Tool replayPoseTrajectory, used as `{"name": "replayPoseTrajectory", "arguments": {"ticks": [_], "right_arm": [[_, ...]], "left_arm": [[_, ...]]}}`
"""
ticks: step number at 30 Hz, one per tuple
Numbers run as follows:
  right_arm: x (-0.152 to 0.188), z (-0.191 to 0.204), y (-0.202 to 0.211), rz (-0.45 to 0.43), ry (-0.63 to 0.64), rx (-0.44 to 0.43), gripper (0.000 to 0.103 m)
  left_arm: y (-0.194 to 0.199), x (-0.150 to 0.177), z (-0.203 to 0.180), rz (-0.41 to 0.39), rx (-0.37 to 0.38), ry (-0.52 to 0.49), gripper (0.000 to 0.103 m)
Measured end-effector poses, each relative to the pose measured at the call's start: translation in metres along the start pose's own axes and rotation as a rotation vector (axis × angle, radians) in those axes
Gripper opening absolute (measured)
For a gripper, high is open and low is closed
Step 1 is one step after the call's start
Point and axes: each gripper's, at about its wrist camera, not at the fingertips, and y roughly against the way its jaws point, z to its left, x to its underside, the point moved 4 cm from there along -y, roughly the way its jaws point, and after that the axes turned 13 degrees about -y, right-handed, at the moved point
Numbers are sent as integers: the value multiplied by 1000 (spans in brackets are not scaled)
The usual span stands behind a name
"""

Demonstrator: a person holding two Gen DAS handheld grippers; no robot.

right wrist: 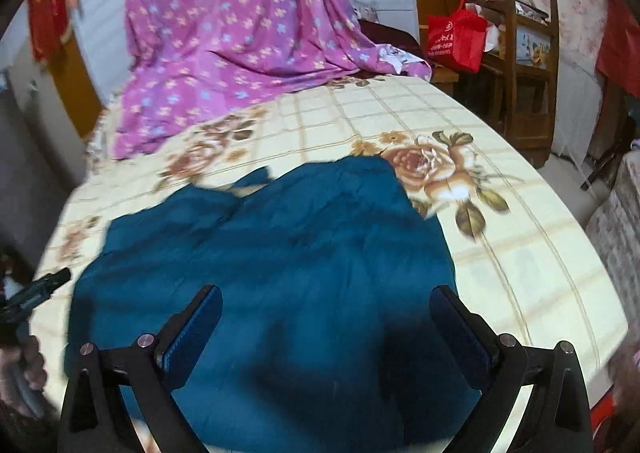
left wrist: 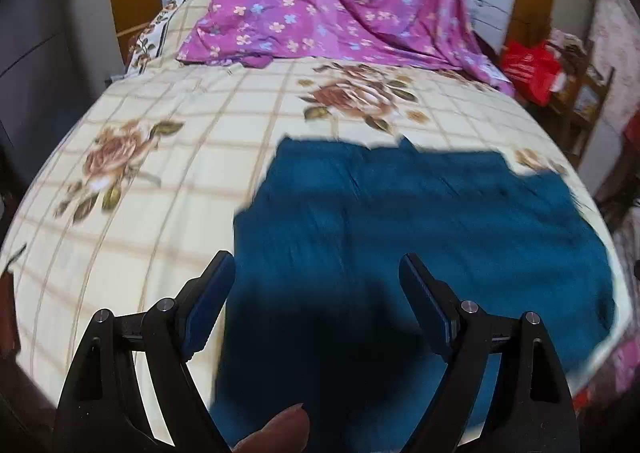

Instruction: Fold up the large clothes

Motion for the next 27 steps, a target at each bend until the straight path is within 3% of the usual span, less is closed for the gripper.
{"name": "replayPoseTrajectory", "arguments": {"ticks": [6,14,19,27], "right_arm": [[60,-9,85,-6,23,17,103],[134,9,156,-50,166,82,103],[162,18,192,-91,199,63,103],[178,20,206,-92,215,40,103]], "left_arm": [[56,63,-43,55,39,-52,84],[120,121,-109,50,179,-130,84],[154,132,-125,9,190,-150,84],[175,135,-126,-22,175,-159,84]]}}
